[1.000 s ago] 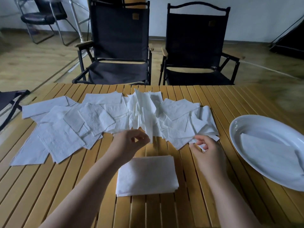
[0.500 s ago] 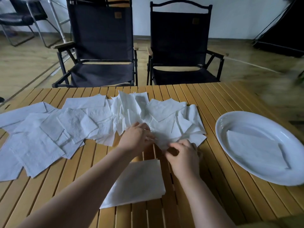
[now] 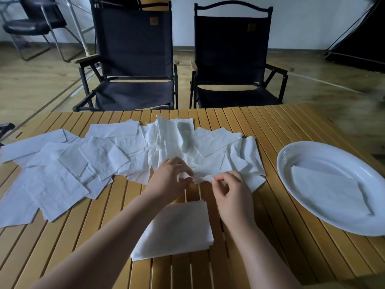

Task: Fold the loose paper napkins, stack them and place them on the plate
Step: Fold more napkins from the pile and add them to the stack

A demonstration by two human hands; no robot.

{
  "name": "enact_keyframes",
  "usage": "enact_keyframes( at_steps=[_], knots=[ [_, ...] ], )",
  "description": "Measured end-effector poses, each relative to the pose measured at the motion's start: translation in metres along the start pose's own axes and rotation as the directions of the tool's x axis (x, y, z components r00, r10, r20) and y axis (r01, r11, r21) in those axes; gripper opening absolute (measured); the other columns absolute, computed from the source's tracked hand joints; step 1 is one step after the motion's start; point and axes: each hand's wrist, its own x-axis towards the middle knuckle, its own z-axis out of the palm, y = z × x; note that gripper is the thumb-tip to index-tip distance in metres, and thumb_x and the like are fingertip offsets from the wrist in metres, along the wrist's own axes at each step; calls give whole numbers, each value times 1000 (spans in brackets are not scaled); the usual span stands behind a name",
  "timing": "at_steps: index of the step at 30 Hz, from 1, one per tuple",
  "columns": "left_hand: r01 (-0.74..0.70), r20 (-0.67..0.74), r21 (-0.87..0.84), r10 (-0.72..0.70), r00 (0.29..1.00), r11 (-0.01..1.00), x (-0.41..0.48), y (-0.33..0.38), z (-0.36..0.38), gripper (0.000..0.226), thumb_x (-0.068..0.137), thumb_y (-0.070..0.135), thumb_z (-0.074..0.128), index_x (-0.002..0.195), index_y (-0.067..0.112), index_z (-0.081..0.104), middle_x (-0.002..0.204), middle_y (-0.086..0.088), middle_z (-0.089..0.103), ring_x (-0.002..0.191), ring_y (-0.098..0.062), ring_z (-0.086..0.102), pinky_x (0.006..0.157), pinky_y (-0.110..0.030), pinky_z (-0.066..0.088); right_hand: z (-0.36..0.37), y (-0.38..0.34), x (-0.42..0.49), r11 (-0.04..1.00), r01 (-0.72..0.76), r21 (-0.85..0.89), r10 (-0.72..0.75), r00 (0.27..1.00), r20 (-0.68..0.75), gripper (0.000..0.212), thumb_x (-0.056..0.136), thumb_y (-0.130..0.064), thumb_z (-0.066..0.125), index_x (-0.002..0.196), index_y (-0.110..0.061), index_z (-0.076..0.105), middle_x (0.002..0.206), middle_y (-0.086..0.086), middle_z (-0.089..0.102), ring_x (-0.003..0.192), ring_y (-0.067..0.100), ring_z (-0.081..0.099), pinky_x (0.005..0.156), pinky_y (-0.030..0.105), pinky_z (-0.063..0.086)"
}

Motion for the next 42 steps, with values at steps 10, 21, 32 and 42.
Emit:
enact_keyframes(
  at_steps=[10,21,32,42],
  knots=[
    [193,131,-413,-151,980,890,-31,-7,-26,55,83,28,79,127,47,53,127,26,50,118,-5,51,84,-16,47,-18,-28,-7,870,-190,454,103,972,211,12,97,-34,56,103,-25,62,87,-9,74,88,3,70,76,23,58],
    [230,129,-816,-221,967,531,-75,-12,-53,27,85,22,76,106,6,71,104,-19,70,93,-33,70,77,-39,59,-28,-57,-8,-79,-583,808,111,801,589,17,90,-14,57,104,-7,65,91,15,70,82,22,71,64,26,58],
    [243,148,-752,-202,968,613,-91,-17,-68,23,88,18,71,98,-2,72,95,-17,75,89,-35,72,78,-37,58,-27,-43,-8,436,-590,680,217,802,557,72,62,-64,82,114,-17,68,90,3,70,55,11,54,42,18,37],
    [409,275,-602,-303,912,686,-93,-24,-77,28,89,32,70,92,4,73,73,-2,69,57,-12,56,50,-23,44,-31,-36,-9,755,-479,447,209,823,529,12,90,-25,71,93,-14,71,80,-1,76,75,18,73,59,28,50]
  ],
)
